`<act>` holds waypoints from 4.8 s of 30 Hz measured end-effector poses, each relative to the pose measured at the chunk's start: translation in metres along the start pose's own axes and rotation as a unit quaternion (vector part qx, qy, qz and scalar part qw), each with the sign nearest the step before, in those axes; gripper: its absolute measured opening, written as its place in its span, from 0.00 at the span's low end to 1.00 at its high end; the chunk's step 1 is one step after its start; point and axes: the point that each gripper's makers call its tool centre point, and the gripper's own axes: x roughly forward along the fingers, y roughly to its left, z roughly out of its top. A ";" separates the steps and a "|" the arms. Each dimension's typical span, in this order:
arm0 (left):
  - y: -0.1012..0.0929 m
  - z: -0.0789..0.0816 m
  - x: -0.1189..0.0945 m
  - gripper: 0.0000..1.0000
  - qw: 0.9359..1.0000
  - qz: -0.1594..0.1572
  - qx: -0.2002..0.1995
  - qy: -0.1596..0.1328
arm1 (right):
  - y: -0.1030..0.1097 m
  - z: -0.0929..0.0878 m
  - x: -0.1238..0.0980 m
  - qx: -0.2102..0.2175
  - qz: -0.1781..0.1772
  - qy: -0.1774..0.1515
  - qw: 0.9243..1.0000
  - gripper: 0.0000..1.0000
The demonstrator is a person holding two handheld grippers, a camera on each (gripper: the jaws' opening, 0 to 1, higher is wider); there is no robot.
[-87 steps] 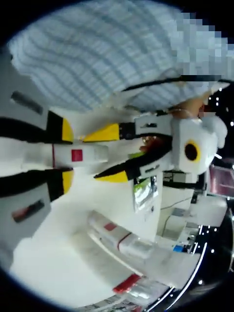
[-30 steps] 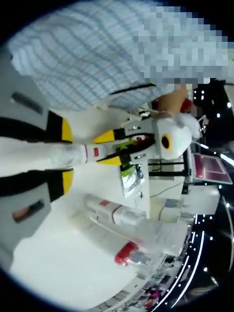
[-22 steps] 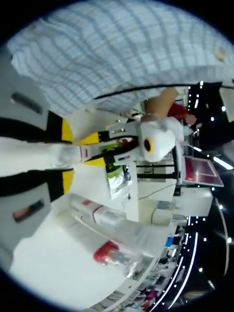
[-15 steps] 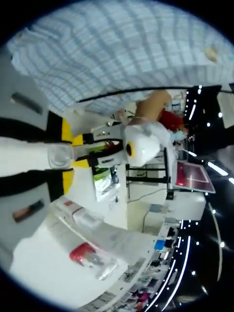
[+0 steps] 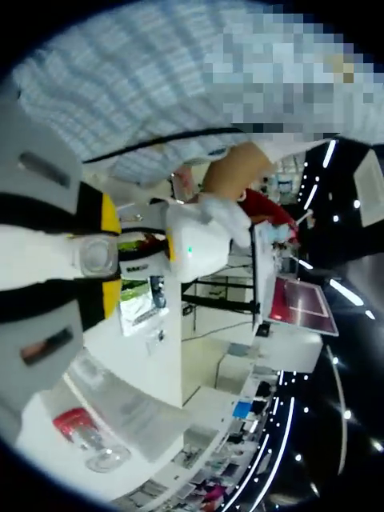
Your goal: Arrange the skincare products in the storage area until every visible bottle or jar stands upright without overlapping.
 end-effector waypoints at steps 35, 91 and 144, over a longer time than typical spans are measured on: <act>0.003 -0.002 -0.012 0.31 0.999 0.016 -0.033 -0.032 | -0.006 -0.026 0.007 0.004 -0.058 0.040 0.997 0.27; -0.012 -0.005 -0.023 0.24 0.999 0.041 -0.016 -0.014 | -0.009 -0.066 0.021 0.165 -0.146 0.013 0.975 0.22; 0.010 -0.009 -0.028 0.25 0.995 0.092 -0.022 -0.009 | -0.063 -0.108 -0.036 0.191 -0.271 0.017 0.943 0.22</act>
